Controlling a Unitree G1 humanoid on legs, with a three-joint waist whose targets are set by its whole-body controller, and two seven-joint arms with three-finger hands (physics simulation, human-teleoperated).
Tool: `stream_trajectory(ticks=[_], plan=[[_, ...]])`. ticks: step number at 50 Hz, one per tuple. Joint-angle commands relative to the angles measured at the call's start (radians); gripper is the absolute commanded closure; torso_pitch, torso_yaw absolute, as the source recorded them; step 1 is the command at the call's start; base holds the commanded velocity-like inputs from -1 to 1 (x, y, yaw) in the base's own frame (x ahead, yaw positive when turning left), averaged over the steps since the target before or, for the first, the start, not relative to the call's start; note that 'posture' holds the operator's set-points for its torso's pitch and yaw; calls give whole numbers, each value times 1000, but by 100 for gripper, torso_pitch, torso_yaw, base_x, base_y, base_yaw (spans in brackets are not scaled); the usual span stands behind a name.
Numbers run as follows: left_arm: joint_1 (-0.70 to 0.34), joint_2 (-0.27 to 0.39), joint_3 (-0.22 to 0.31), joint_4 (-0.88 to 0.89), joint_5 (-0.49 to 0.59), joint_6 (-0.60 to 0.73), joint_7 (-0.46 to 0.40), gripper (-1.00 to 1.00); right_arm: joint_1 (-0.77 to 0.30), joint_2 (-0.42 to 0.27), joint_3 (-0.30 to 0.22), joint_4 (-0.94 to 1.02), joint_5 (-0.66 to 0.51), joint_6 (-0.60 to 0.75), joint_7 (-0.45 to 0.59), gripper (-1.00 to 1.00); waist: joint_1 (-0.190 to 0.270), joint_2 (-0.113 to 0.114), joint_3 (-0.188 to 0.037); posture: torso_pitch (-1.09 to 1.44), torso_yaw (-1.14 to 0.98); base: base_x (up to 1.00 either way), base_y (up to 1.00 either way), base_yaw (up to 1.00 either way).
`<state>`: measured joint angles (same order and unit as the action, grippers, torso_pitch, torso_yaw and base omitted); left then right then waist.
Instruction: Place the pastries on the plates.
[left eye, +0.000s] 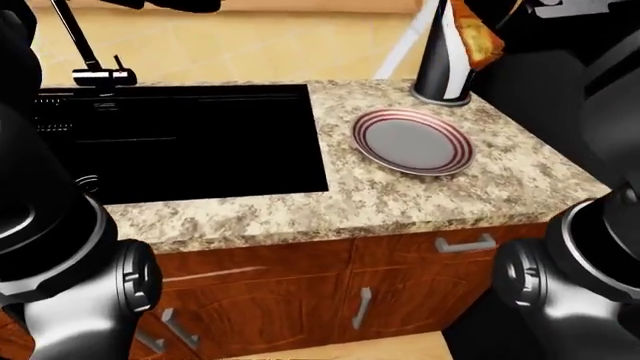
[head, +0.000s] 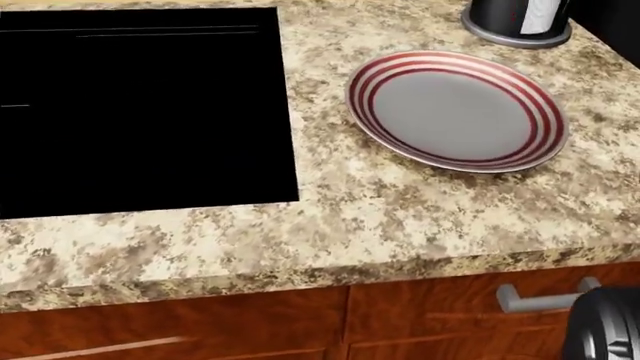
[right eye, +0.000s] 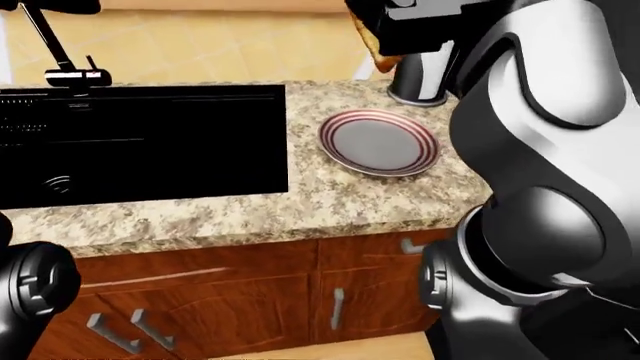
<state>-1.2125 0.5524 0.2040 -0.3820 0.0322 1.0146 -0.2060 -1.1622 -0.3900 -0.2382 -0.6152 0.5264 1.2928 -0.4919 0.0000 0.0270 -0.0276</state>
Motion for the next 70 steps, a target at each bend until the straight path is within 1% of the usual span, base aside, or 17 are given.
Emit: stream_trajectory(ticks=[1,2,5,6,9,12,13,16,18,21,22,24,27,38,48,62,70], plan=[[-22,2,-6,-1,-2,-11,2,-100,-19,-17,-4,6,-3,-11,-5,100,-8,14,-17,-14,0,0,-46,0],[-22,3,-5,-2,-2,-10,2,-100,-16,-22,-2,4,-3,-10,-3,100,-9,10,0,-14,0,0,0,0],[-19,6,-3,-8,-4,-5,1,-100,-17,-19,-3,5,-3,-9,-4,100,-12,-112,4,-14,0,0,0,0],[-18,4,-3,-10,-6,-3,1,-100,-16,-15,-3,12,-5,-18,-6,100,1,-62,21,-14,0,0,0,0],[-16,5,-5,-6,-4,-7,3,-100,-17,-7,-15,12,7,-14,-15,100,1,-68,11,-14,0,0,-16,0],[-18,4,-8,2,-3,-12,4,-100,-21,-15,-12,9,17,-5,-19,100,-6,53,28,-14,0,0,-64,0],[-18,3,-9,4,-2,-14,4,-100,-22,-16,-12,9,20,-2,-20,100,2,45,39,-14,0,0,-88,0],[-17,4,-12,15,3,-25,2,-100,-33,-23,1,23,16,-13,-20,100,-2,43,-4,-14,0,0,-71,0],[-15,1,-13,16,6,-27,2,-100,-33,-25,8,30,11,-22,-16,100,-6,-10,-23,-14,0,0,-13,0],[-20,-1,-13,22,9,-31,-1,-100,-36,-34,37,47,-13,-38,3,100,-11,-120,10,-14,0,0,0,0],[-18,0,-13,20,11,-31,-2,-100,-32,-33,43,52,-23,-45,10,100,1,-69,29,-14,0,0,0,0],[-12,-1,-13,18,14,-33,-3,-100,-17,-26,52,54,-43,-58,24,100,-3,-58,21,-14,0,0,0,0],[-6,-1,-11,7,15,-26,-6,-100,-7,-15,52,47,-64,-59,40,100,-6,3,13,-14,0,0,0,0],[7,-3,-8,-8,20,-22,-8,-100,-4,10,59,23,-116,-29,85,100,4,-29,0,-14,0,0,0,0],[10,2,-5,-12,22,-17,-17,-100,-32,38,173,159,-280,-55,234,100,3,-26,-6,-14,0,0,0,0],[7,-7,-10,4,23,-32,-17,-100,-207,6,340,543,-644,-80,668,100,-5,-19,1,-14,0,0,0,0],[20,-6,-9,-12,27,-22,-25,-100,-274,85,333,872,-927,-292,936,100,-13,-7,0,-14,0,0,0,0]])
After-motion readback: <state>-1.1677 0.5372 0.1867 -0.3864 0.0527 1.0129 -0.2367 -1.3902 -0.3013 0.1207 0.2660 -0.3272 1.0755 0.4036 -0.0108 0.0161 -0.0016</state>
